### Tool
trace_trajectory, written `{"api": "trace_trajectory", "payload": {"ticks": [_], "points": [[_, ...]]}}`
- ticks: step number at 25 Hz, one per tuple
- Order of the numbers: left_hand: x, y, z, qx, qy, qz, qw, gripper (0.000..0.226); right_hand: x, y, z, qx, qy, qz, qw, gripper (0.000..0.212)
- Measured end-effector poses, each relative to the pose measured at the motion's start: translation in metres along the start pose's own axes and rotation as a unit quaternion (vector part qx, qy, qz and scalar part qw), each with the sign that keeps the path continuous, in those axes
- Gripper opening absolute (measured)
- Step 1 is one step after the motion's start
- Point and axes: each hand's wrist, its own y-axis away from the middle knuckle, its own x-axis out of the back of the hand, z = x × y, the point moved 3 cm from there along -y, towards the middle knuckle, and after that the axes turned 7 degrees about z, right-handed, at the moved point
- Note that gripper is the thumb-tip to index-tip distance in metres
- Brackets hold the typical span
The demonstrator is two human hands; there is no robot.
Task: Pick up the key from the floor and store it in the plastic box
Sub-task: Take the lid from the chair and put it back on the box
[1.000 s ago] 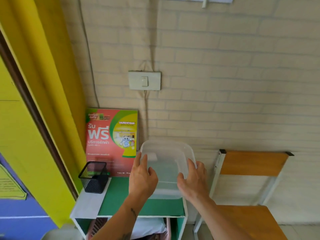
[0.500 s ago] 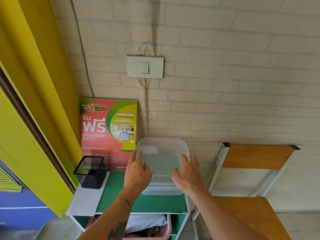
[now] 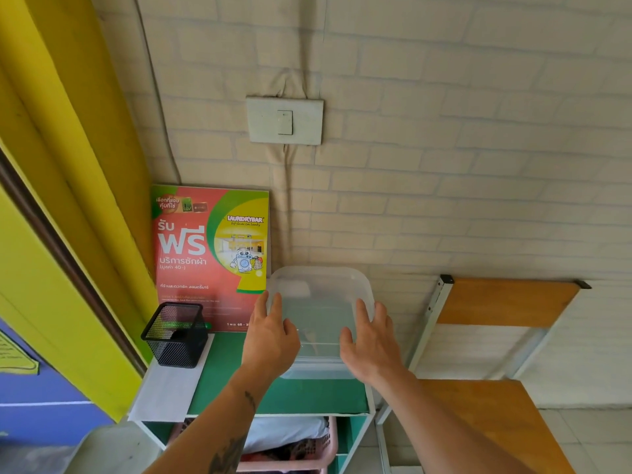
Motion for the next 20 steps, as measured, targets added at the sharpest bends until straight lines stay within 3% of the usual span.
{"api": "trace_trajectory", "payload": {"ticks": [4, 7, 10, 15, 20], "points": [[0.008, -0.006, 0.005, -0.019, -0.046, 0.005, 0.999, 0.059, 0.003, -0.006, -0.002, -0.002, 0.010, -0.012, 1.000, 0.065], [0.016, -0.016, 0.022, -0.130, -0.095, 0.044, 0.986, 0.058, 0.013, -0.020, -0.006, 0.038, 0.052, 0.010, 0.998, 0.065], [0.009, -0.029, 0.031, -0.232, -0.192, 0.005, 0.954, 0.063, 0.016, -0.035, -0.008, 0.081, 0.079, -0.019, 0.993, 0.068], [-0.010, -0.039, 0.012, -0.222, -0.262, -0.087, 0.935, 0.070, -0.001, -0.046, 0.003, 0.122, 0.108, -0.084, 0.983, 0.074], [-0.015, -0.040, 0.009, -0.216, -0.283, -0.074, 0.931, 0.077, -0.008, -0.049, 0.007, 0.125, 0.104, -0.061, 0.985, 0.078]]}}
